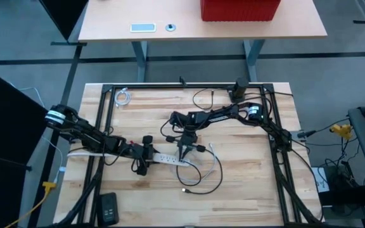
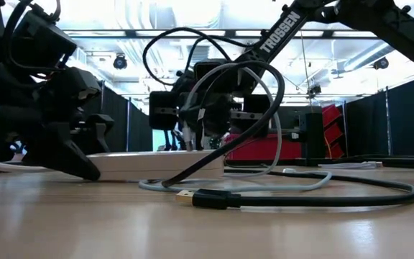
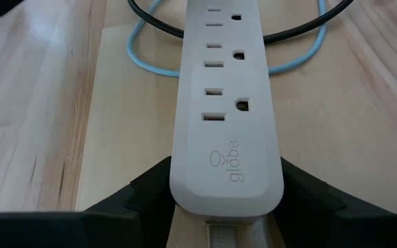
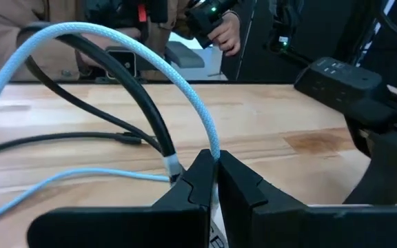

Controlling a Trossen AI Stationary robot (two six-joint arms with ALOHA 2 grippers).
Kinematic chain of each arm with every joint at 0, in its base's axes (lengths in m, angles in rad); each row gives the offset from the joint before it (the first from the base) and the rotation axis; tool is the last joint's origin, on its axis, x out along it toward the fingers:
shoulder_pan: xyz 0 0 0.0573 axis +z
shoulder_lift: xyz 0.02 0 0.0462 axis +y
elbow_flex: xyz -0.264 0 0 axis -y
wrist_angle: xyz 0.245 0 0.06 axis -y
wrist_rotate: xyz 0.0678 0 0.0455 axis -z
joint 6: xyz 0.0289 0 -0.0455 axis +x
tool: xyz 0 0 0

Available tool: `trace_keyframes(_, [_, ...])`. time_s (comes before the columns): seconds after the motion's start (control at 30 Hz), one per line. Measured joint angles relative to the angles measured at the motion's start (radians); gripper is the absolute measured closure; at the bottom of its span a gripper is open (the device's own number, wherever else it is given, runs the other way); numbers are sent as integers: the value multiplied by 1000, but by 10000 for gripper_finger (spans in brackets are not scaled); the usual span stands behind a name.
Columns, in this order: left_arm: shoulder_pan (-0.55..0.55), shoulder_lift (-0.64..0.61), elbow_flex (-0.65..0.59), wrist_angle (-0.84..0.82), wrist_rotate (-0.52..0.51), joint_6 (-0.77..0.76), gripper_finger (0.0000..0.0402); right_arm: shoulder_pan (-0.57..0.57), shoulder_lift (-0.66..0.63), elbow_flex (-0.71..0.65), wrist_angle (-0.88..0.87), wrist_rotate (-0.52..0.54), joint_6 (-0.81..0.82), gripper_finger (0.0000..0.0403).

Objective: Insert USB
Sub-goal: Insert the blue charger cable into the white outlet extension

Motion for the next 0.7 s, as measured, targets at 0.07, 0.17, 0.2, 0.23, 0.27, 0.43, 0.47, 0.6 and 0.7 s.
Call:
trace_keyframes(0.07, [0,-1,0,0,0,0,209,-1,0,0,8,4,-1,403])
trace_keyframes(0.17, [0,-1,0,-1,2,-2,209,-4,0,0,9,17,-3,403])
trace_keyframes(0.2, [0,-1,0,-1,2,-2,209,-5,0,0,10,20,-4,403])
trace_keyframes(0.23, [0,-1,0,-1,2,-2,209,-6,1,0,11,23,-4,403])
trace_keyframes(0.27, [0,-1,0,-1,2,-2,209,-6,1,0,11,24,-5,403])
trace_keyframes(0.43, [0,-1,0,0,2,-3,209,-6,1,0,-6,23,-3,403])
trace_keyframes(0.47, [0,-1,0,0,2,-3,209,-6,1,0,-19,23,-4,403])
trace_keyframes(0.6, [0,-1,0,1,2,-3,209,-6,1,0,-78,27,-13,403])
trace_keyframes(0.7, [0,-1,0,2,2,-4,209,-6,1,0,-98,33,-13,403])
